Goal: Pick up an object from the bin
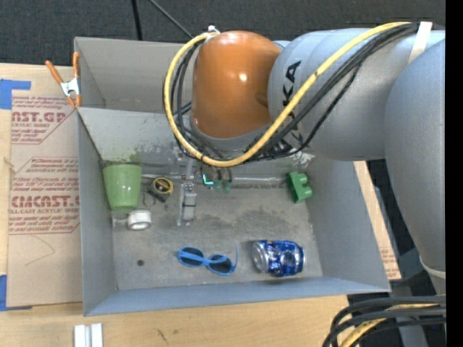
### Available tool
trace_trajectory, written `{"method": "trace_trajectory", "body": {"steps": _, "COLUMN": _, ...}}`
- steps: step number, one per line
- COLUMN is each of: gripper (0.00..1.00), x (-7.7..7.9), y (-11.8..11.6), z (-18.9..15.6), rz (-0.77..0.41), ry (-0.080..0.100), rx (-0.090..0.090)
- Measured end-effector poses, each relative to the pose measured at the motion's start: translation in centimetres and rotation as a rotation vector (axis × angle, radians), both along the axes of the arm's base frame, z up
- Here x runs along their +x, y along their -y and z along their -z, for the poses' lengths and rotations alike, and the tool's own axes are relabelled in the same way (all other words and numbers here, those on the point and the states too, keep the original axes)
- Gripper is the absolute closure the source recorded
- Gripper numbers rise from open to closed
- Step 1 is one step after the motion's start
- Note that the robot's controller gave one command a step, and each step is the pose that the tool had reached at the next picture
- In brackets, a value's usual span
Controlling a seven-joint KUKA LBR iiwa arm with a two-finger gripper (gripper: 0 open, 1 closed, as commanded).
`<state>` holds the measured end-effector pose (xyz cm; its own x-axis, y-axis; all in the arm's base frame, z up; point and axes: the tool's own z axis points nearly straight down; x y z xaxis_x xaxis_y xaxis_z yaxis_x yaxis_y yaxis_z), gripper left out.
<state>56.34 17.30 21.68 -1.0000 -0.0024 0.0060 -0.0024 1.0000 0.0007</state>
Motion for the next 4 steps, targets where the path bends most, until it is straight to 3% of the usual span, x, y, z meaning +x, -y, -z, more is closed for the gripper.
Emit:
{"method": "trace_trajectory", "body": {"steps": 1, "gripper": 1.0, "x": 0.2, "y": 0.1, "z": -0.5, "rz": 0.002, "ry": 0.008, "rx": 0.001}}
{"method": "trace_trajectory", "body": {"steps": 2, "gripper": 1.0, "x": 0.6, "y": -3.9, "z": 8.5, "rz": 0.14, "ry": 0.001, "rx": -0.001}}
{"method": "trace_trajectory", "body": {"steps": 3, "gripper": 0.0, "x": 0.8, "y": -3.7, "z": 8.1, "rz": 0.141, "ry": 0.007, "rx": 0.0}}
{"method": "trace_trajectory", "body": {"steps": 4, "gripper": 0.0, "x": 3.1, "y": -2.1, "z": 14.7, "rz": 0.144, "ry": 0.008, "rx": -0.001}}
